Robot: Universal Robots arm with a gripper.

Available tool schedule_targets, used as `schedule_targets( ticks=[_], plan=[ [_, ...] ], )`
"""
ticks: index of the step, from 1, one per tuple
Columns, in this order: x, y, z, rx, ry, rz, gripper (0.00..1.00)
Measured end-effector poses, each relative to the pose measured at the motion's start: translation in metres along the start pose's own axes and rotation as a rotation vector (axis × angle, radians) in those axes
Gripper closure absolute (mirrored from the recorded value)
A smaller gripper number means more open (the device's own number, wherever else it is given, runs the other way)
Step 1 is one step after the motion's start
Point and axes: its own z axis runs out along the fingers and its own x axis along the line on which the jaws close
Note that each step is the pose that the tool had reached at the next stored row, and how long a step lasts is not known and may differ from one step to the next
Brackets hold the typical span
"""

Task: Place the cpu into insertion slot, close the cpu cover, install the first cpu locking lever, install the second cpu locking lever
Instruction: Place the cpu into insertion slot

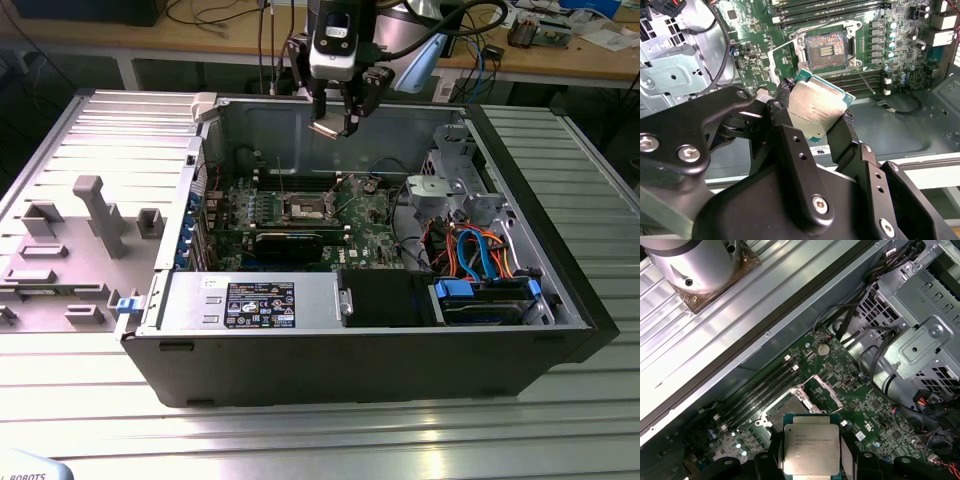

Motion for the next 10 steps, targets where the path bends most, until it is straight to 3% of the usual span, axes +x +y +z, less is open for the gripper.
schedule_targets(
  ticks=[10],
  plan=[
    [0.0, 0.0, 0.0002, -0.0007, -0.0031, 0.034, 0.46]
  ],
)
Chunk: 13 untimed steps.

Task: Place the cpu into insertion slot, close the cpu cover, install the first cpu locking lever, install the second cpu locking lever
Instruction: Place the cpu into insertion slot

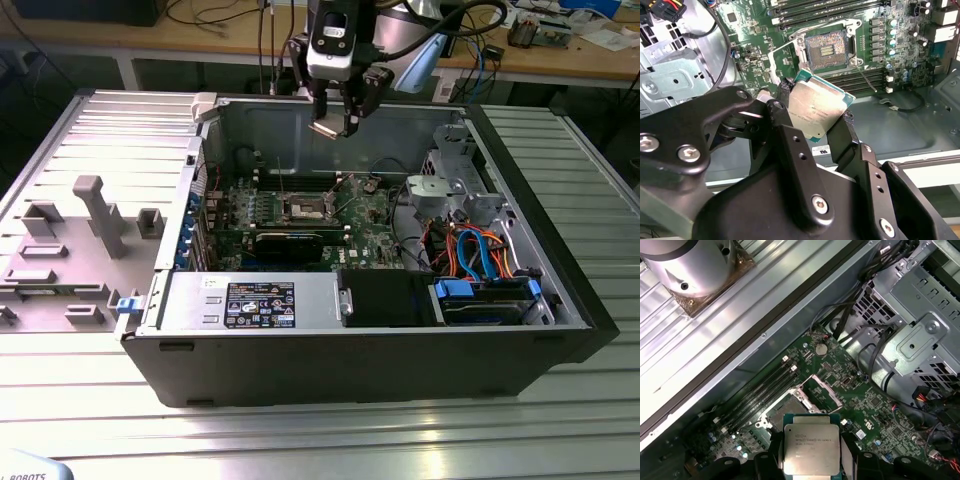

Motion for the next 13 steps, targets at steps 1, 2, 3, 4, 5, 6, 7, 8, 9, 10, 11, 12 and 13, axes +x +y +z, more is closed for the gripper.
schedule_targets(
  ticks=[1, 2, 3, 4, 5, 6, 7, 8, 9, 10, 11, 12, 13],
  plan=[
    [0.0, 0.0, 0.0, -0.0001, -0.0003, 0.004, 0.46],
    [0.0, 0.0, 0.0, -0.0001, -0.0006, 0.007, 0.46],
    [0.0, 0.0, 0.0, -0.0001, -0.0008, 0.01, 0.46],
    [0.0, 0.0, 0.0, -0.0002, -0.0011, 0.013, 0.46],
    [0.0, 0.0, 0.0, -0.0002, -0.0014, 0.015, 0.46],
    [0.0, 0.0, 0.0001, -0.0004, -0.0017, 0.02, 0.46],
    [0.0, 0.0, 0.0001, -0.0004, -0.0021, 0.024, 0.46],
    [0.0, 0.0, 0.0001, -0.0005, -0.0023, 0.027, 0.46],
    [0.0, 0.0, 0.0001, -0.0005, -0.0026, 0.029, 0.46],
    [0.0, 0.0, 0.0002, -0.0006, -0.0028, 0.032, 0.46],
    [0.0, 0.0, 0.0002, -0.0007, -0.0031, 0.035, 0.46],
    [0.0, 0.0, 0.0002, -0.0007, -0.0034, 0.038, 0.46],
    [0.0, 0.0, 0.0002, -0.0008, -0.0035, 0.04, 0.46]
  ],
)
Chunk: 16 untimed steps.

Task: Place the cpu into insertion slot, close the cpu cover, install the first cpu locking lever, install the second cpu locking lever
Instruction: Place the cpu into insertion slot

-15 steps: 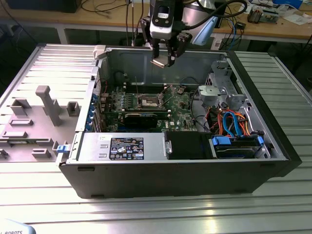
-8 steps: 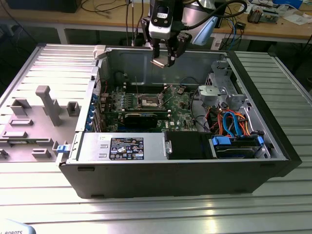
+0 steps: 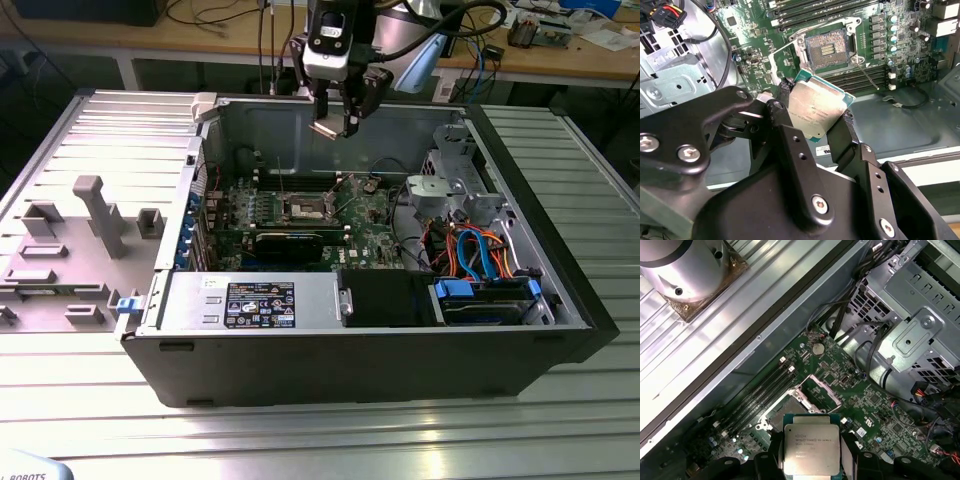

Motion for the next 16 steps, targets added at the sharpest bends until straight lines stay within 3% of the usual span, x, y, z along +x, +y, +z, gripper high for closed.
schedule_targets(
  ticks=[16],
  plan=[
    [0.0, 0.0, 0.0004, -0.0011, -0.0055, 0.06, 0.46]
  ],
)
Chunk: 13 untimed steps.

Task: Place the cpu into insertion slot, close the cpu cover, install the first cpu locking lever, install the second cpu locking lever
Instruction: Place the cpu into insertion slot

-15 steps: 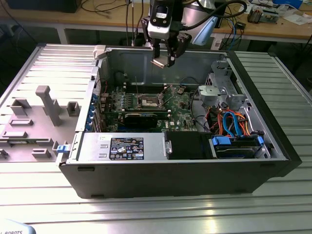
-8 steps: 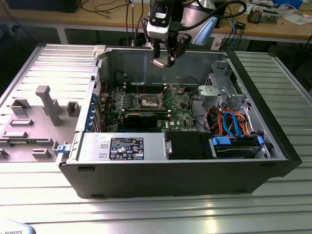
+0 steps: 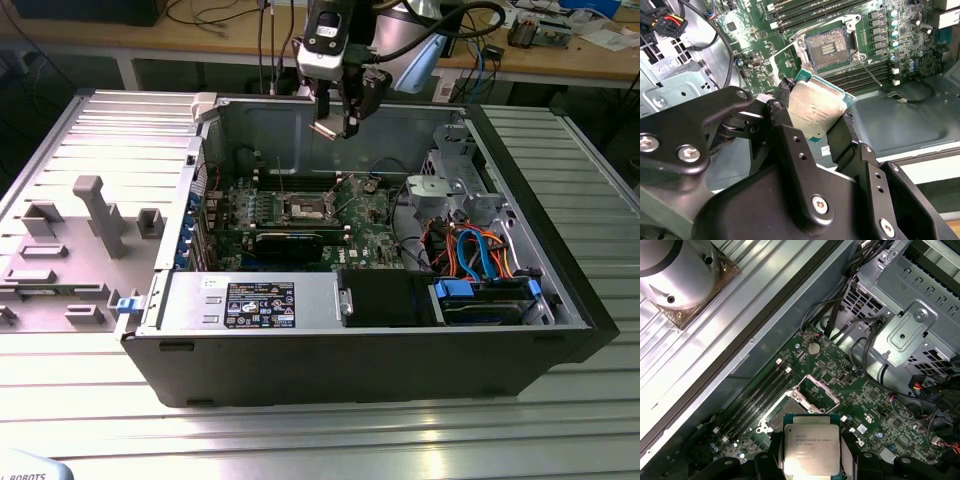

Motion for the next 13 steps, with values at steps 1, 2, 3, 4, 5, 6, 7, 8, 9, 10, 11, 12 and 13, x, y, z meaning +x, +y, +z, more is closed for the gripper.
schedule_targets(
  ticks=[1, 2, 3, 4, 5, 6, 7, 8, 9, 10, 11, 12, 13],
  plan=[
    [0.0, 0.0, 0.0, 0.0, -0.0004, 0.004, 0.46],
    [0.0, 0.0, 0.0, -0.0001, -0.0006, 0.007, 0.46],
    [0.0, 0.0, 0.0001, -0.0001, -0.0008, 0.009, 0.46],
    [0.0, 0.0, 0.0001, -0.0002, -0.0011, 0.012, 0.46],
    [0.0, 0.0, 0.0001, -0.0003, -0.0013, 0.015, 0.46],
    [0.0, 0.0, 0.0002, -0.0004, -0.0019, 0.022, 0.46],
    [0.0001, -0.0001, 0.0003, -0.0007, -0.0028, 0.032, 0.46],
    [0.0001, -0.0001, 0.0003, -0.0008, -0.0035, 0.039, 0.46],
    [0.0001, -0.0001, 0.0003, -0.001, -0.0043, 0.048, 0.46],
    [0.0001, -0.0001, 0.0004, -0.0012, -0.0054, 0.06, 0.46],
    [0.0001, -0.0001, 0.0004, -0.0014, -0.0063, 0.07, 0.46],
    [0.0003, -0.0003, 0.0005, -0.0018, -0.0081, 0.091, 0.46],
    [0.0003, -0.0004, 0.0004, -0.0018, -0.0089, 0.099, 0.46]
  ],
)
